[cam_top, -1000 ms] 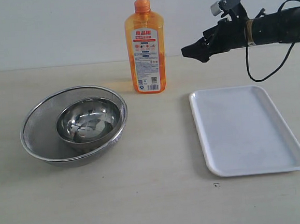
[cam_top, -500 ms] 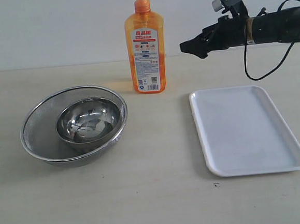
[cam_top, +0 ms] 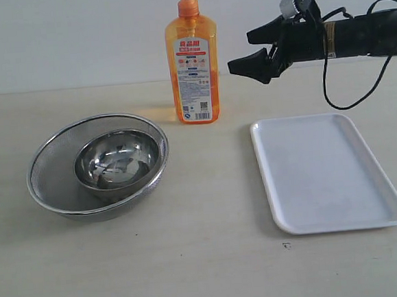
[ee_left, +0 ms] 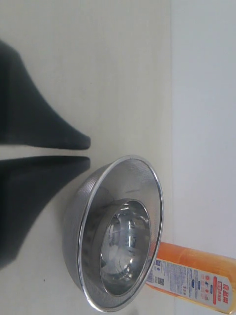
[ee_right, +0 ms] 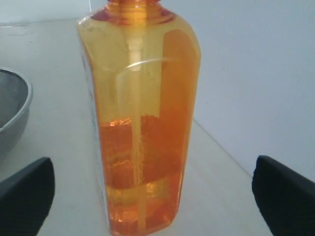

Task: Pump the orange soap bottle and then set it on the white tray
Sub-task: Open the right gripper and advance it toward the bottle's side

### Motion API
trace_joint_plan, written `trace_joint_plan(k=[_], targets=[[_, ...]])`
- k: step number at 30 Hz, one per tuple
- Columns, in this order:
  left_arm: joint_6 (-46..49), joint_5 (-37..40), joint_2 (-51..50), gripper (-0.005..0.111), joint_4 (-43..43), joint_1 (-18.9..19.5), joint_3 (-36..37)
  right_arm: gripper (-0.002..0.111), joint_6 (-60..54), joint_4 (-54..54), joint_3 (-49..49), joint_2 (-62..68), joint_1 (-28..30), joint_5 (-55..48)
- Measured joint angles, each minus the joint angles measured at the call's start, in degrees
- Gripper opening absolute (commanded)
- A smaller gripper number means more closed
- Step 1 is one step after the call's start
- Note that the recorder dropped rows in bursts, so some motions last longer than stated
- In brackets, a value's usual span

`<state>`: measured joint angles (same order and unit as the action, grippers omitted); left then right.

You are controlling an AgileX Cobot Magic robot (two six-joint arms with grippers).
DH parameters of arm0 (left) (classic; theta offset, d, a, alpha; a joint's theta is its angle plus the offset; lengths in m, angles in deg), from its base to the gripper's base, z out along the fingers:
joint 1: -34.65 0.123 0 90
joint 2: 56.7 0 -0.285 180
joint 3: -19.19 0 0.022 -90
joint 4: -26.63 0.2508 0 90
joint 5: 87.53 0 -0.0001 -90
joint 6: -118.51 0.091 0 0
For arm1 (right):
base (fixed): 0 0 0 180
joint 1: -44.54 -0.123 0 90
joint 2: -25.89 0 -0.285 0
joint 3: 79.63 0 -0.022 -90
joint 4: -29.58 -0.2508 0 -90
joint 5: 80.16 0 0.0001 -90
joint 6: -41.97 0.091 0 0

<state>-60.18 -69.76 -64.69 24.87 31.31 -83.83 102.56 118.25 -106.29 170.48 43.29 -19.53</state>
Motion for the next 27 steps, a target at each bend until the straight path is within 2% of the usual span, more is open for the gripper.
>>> trace_joint_plan(k=[4, 5, 7, 11, 16, 18, 21, 27], targets=[[0.00, 0.00, 0.00, 0.005, 0.00, 0.00, 0.00, 0.102, -1.52, 0.00, 0.00, 0.00, 0.00, 1.38], [0.00, 0.00, 0.00, 0.005, 0.00, 0.00, 0.00, 0.094, -1.50, 0.00, -0.13, 0.00, 0.00, 1.38], [0.00, 0.00, 0.00, 0.005, 0.00, 0.00, 0.00, 0.088, -0.67, 1.25, -2.92, 1.10, 0.00, 2.34], [0.00, 0.00, 0.00, 0.005, 0.00, 0.00, 0.00, 0.088, 10.14, 1.95, -17.79, 9.46, 0.75, 8.11], [0.00, 0.00, 0.00, 0.005, 0.00, 0.00, 0.00, 0.088, 16.62, 3.42, -25.94, 15.29, 1.72, 8.61], [0.00, 0.00, 0.00, 0.005, 0.00, 0.00, 0.00, 0.090, 17.55, 4.07, -26.74, 15.57, 1.82, 8.71], [0.00, 0.00, 0.00, 0.005, 0.00, 0.00, 0.00, 0.105, 19.69, 4.20, -26.93, 15.66, 1.82, 8.74], [0.00, 0.00, 0.00, 0.005, 0.00, 0.00, 0.00, 0.105, 23.02, 5.11, -26.93, 15.66, 1.82, 8.74]])
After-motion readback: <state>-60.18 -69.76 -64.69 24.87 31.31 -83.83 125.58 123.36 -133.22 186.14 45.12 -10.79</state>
